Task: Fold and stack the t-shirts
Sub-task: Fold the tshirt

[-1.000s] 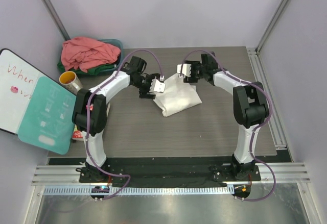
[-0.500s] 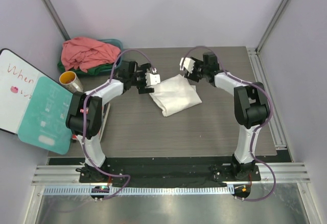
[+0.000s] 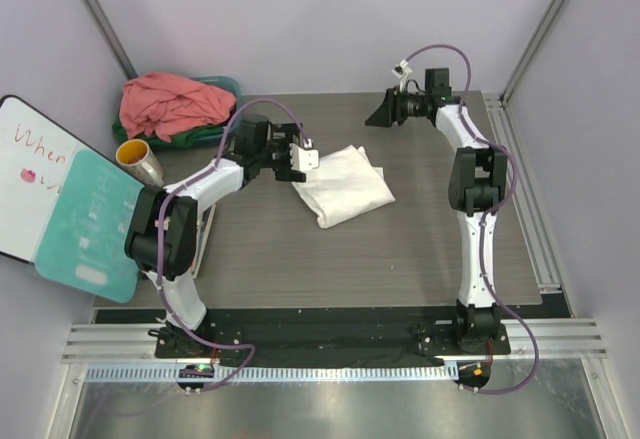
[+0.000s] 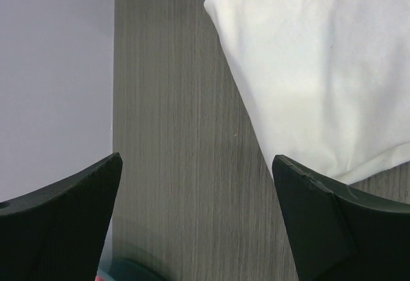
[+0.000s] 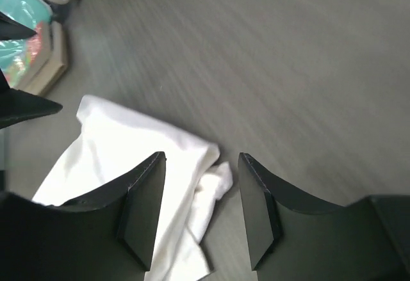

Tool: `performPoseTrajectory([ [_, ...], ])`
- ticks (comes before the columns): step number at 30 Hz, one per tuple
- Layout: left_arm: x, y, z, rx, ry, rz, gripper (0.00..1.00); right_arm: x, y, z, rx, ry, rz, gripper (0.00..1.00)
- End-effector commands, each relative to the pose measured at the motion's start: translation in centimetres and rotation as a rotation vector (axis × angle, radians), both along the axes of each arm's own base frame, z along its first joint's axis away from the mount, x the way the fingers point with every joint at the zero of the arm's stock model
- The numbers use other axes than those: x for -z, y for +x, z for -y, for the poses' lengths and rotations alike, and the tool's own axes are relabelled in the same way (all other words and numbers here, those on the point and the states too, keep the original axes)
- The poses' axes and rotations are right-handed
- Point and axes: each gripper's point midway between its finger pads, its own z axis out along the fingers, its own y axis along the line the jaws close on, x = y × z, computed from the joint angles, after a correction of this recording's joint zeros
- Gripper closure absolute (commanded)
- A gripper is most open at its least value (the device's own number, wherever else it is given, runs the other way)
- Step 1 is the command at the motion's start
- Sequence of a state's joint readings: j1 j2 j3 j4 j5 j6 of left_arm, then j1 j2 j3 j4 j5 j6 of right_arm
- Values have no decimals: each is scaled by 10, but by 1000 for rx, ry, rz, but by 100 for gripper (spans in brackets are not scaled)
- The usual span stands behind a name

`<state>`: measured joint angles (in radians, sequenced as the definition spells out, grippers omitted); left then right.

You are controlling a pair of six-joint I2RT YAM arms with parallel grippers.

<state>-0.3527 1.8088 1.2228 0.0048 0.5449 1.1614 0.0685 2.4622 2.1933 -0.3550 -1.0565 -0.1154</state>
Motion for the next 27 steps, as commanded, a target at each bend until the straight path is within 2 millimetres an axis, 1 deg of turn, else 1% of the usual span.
performPoseTrajectory([
  [1,-35,-6,1,29,21,85,0,7,-32,-21,-98,146,-275,45],
  [5,-33,-15,1,47,57,91,0,12,-38,-26,-123,157,-296,47],
  [9,-31,-22,5,65,68,94,0,17,-44,-28,-129,153,-309,48],
  [11,-31,-23,7,66,71,95,0,20,-47,-29,-129,153,-324,50],
  [13,-29,-24,10,72,74,94,0,24,-50,-29,-130,149,-334,50],
  [15,-29,-25,10,72,73,90,0,23,-54,-30,-133,147,-333,50],
  [17,-28,-26,10,72,73,87,0,29,-56,-31,-130,137,-342,50],
  [23,-28,-31,9,73,69,81,0,35,-51,-31,-116,117,-320,50],
  [27,-28,-34,8,71,69,80,0,38,-52,-33,-116,111,-324,50],
])
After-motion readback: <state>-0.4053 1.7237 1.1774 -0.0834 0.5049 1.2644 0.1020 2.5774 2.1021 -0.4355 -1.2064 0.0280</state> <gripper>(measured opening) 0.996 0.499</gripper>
